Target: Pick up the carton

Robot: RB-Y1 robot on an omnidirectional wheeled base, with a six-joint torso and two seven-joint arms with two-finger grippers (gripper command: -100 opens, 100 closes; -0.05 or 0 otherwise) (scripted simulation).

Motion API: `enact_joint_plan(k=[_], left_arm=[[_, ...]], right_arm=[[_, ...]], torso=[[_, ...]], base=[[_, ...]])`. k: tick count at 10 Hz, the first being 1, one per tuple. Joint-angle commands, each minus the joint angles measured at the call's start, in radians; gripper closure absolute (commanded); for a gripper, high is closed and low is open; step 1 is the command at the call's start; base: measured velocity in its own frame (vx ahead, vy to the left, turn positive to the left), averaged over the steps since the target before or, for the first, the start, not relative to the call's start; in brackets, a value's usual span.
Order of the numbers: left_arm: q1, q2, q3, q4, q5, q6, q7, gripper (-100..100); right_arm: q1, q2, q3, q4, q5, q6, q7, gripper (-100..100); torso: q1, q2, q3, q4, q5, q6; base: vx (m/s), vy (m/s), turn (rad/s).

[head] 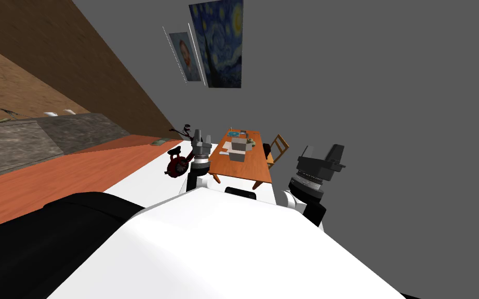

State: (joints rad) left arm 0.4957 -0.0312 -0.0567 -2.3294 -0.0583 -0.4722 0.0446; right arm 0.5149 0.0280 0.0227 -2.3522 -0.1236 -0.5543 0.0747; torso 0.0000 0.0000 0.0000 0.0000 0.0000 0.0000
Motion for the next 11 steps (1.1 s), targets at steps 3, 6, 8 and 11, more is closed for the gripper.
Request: enact_joint_plan(k=[3,6,8,11], left_arm=[[-0.070,0.070,-0.002,0.070,-0.011,0.055,0.003,-100],[-0.126,0.106,-0.002,0.129,-0.016,0.099,0.007,-100],[-0.183,0.138,-0.001,0.187,-0.018,0.152,0.013,-100],[-0.232,0.153,0.000,0.248,-0.018,0.182,0.016,-100]], right_arm=[[0.000,0.000,0.000,0.000,0.000,0.000,0.000,0],[0.000,0.000,0.000,0.000,0.000,0.000,0.000,0],[0.000,0.000,0.000,0.000,0.000,0.000,0.000,0],[0.000,0.000,0.000,0.000,0.000,0.000,0.000,0]], torso=[[0.000,0.003,0.002,0.001,0.000,0.000],[0.000,0.005,0.003,0.001,0.000,0.000],[0.000,0.003,0.002,0.001,0.000,0.000],[0.000,0.003,0.002,0.001,0.000,0.000]], base=[[-0.050,0.004,0.015],[-0.066,0.005,0.011],[-0.057,0.001,0.012],[-0.043,0.000,0.005]])
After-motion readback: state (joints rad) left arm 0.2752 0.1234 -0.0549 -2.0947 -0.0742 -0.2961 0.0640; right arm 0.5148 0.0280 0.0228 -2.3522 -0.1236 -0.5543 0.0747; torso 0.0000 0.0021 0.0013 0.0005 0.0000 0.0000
